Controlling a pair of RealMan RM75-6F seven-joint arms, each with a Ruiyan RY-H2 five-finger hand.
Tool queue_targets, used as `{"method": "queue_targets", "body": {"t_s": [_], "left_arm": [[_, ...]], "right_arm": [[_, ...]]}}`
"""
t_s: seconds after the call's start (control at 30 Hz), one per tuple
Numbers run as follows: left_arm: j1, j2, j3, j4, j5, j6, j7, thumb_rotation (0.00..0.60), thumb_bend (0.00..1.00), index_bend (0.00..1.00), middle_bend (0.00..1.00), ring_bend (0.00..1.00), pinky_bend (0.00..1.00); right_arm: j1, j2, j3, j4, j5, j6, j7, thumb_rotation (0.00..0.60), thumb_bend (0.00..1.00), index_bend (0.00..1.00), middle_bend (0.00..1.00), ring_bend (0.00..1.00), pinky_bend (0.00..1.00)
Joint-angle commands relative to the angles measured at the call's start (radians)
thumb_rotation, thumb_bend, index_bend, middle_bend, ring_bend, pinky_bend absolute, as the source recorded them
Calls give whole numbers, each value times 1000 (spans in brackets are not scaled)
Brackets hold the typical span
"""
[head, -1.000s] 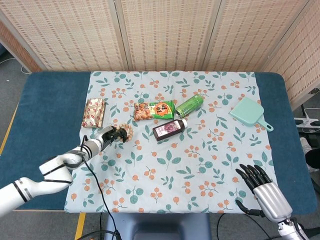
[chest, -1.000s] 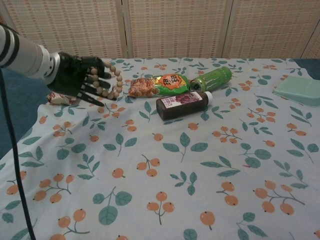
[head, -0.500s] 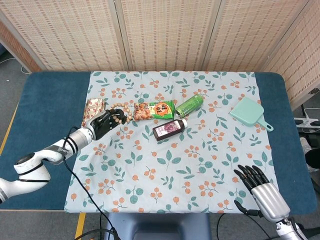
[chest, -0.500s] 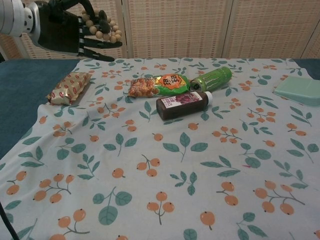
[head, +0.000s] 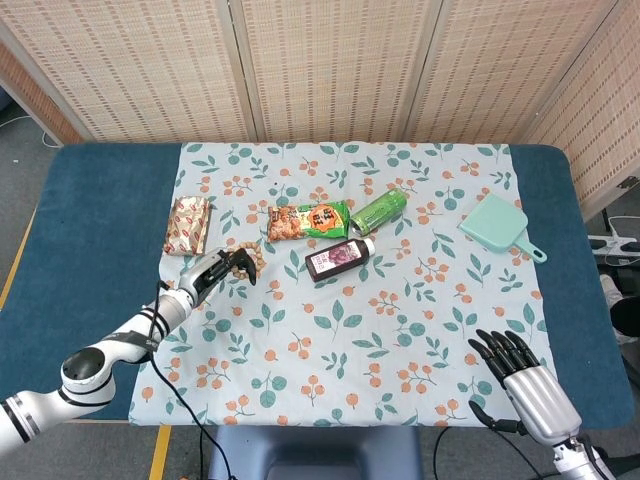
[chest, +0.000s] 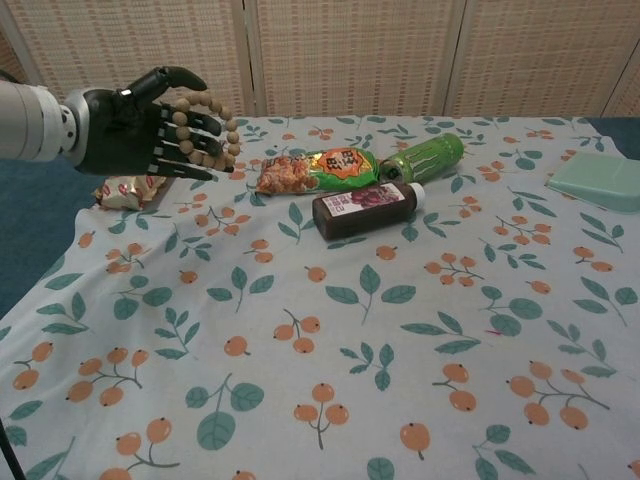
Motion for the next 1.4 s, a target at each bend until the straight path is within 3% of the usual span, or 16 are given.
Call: {"method": "queue_targets", "body": {"t_s": [0.03,0.37,0.6,0.77,0.9,1.07,1.17,1.3,1.4], "left_arm": [[7,-30,23,23,86,-2,-110,207,432,578,568,237,0],[-24,-25,80,37,223,3,-255,203,476,603,563,237,0],[-35,-17,118,33,292,4,-341,206,602,619,565,237,0],[-33,-18,135,22,354,11,-388,207,635,621,565,238,0],[-31,-24,140,21,396,12,-425,206,613,614,564,237,0],[-37,-29,148,19,444,18,-464,204,408,595,560,237,0],[-34,-32,148,8,467,22,-491,195,392,595,559,237,0],[-40,-34,169,6,485,33,-518,205,468,606,561,237,0],[-58,-31,192,6,484,44,-537,274,595,614,564,237,0]], "right_arm": [[0,0,-1,0,-2,1,1,274,297,0,0,0,0],[-1,1,-1,1,-3,6,3,273,297,0,0,0,0],[-2,5,-2,1,-7,10,9,273,296,0,0,0,0],[-3,6,-4,0,-10,11,8,273,296,0,0,0,0],[-3,6,-4,0,-9,10,6,273,296,0,0,0,0],[-3,5,-5,-1,-9,7,1,273,297,0,0,0,0],[-4,5,-5,-2,-9,9,0,274,297,0,0,0,0],[-5,7,-7,-3,-13,10,0,273,297,0,0,0,0],[-6,9,-7,-2,-16,15,4,274,297,0,0,0,0]]}}
